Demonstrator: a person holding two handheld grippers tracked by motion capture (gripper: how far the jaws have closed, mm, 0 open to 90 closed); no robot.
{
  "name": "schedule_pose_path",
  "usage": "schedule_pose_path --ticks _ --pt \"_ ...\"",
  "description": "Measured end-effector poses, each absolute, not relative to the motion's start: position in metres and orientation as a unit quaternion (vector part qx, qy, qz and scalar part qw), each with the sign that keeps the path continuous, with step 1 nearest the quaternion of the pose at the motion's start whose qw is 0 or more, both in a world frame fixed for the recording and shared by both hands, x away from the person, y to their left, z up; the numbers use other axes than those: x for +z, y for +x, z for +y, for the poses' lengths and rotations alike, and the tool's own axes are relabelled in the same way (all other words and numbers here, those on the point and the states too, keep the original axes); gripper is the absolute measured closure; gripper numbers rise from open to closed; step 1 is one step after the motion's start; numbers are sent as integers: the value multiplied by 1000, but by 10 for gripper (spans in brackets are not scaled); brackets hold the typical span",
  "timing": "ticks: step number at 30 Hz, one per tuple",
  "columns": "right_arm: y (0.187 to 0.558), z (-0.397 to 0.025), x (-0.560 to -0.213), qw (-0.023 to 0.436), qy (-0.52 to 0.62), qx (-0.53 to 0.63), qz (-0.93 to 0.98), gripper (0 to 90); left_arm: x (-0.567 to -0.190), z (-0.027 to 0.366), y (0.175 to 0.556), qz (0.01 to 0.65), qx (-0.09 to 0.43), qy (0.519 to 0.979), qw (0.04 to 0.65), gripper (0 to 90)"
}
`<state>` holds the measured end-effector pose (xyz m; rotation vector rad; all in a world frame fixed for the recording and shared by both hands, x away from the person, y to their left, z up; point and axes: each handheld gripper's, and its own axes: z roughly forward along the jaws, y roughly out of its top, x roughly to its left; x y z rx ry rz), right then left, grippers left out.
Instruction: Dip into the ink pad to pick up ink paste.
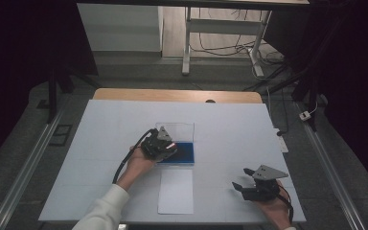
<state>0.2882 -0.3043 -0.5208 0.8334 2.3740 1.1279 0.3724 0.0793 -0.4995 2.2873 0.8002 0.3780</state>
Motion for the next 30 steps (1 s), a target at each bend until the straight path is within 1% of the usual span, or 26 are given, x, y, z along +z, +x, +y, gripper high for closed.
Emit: schedule_pose_path --ticks 8,10,11,13,15,23,30 --pt "288 -304 -521 192 295 402 846 290 -499 79 372 306 149 878 338 711" --pt "288 -305 -519 193 294 400 846 290 -494 82 371 296 151 880 340 709" --pt "287 -306 -519 193 294 401 846 290 -490 85 368 299 179 874 339 708" --pt "287 -307 -518 195 296 402 844 290 -482 92 366 305 167 862 370 708" --pt "288 -307 -518 193 296 404 844 290 -472 97 363 308 166 853 386 707" --pt "286 -306 -518 199 295 400 845 290 -452 103 353 305 157 845 411 705" --pt "287 -307 -519 194 296 404 844 290 -436 103 347 300 157 839 426 704"
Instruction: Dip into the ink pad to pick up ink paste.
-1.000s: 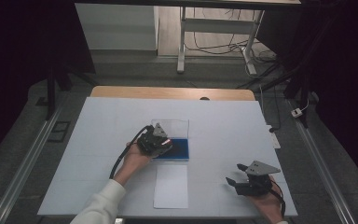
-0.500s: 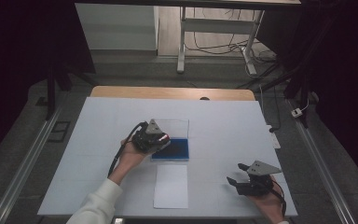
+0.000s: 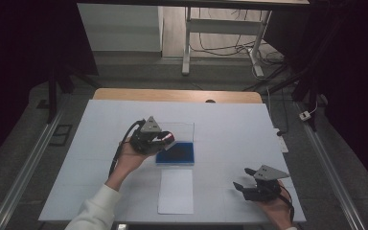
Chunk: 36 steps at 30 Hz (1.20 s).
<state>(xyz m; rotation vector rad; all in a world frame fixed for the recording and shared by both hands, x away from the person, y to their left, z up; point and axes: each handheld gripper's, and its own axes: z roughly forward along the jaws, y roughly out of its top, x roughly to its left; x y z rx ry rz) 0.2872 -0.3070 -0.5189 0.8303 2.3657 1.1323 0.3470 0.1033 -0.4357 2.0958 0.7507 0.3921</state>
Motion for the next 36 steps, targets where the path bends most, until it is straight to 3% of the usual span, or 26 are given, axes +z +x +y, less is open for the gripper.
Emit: schedule_pose_path --ticks 10,36 --pt "287 -307 -519 196 296 398 846 290 -435 98 346 293 157 842 425 704" --pt "287 -307 -520 195 295 393 849 293 -481 88 365 307 133 874 352 704"
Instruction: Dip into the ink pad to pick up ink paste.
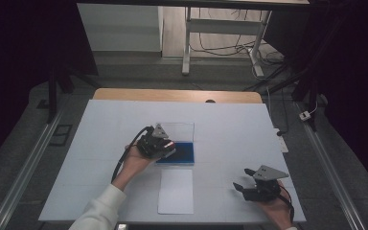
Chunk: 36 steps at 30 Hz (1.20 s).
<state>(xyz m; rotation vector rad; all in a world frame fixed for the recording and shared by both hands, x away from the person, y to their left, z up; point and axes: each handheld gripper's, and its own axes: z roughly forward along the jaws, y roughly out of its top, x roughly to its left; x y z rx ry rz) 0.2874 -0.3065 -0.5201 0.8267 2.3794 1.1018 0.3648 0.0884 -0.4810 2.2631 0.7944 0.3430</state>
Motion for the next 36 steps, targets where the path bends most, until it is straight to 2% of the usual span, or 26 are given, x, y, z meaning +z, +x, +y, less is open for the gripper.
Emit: schedule_pose_path --ticks 36 --pt "288 -306 -521 190 293 392 851 293 -492 87 370 308 121 881 338 707"
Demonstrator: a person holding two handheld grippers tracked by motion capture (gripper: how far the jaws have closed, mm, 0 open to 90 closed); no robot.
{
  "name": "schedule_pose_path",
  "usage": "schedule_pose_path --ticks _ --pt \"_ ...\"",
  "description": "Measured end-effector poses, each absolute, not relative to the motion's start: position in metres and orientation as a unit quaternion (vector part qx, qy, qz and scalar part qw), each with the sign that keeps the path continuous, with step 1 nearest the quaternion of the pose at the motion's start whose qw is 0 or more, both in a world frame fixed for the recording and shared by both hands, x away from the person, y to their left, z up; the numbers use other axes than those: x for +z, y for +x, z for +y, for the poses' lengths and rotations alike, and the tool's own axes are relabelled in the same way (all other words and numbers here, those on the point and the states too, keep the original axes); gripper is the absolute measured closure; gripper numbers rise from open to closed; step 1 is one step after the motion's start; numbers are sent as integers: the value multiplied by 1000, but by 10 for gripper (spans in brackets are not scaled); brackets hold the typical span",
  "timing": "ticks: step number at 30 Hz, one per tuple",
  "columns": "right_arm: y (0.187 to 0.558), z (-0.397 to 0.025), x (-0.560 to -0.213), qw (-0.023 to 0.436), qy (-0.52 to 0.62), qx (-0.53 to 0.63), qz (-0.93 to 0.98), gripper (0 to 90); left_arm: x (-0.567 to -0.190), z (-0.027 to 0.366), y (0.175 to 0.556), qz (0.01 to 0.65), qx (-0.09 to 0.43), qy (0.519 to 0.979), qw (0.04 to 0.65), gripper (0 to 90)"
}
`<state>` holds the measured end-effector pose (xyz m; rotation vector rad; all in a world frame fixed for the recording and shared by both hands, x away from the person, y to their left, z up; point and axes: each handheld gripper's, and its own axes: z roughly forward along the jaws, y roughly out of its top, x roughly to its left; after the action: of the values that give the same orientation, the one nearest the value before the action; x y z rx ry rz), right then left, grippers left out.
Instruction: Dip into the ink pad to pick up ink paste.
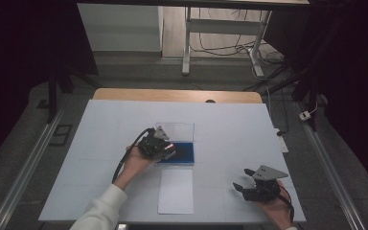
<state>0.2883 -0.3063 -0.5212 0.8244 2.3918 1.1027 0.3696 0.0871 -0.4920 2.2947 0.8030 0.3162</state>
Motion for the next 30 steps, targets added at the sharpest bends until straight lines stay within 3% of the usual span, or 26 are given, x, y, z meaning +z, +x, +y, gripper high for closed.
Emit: schedule_pose_path --ticks 30 --pt "287 -304 -522 191 291 389 853 292 -496 82 368 308 130 885 324 714"
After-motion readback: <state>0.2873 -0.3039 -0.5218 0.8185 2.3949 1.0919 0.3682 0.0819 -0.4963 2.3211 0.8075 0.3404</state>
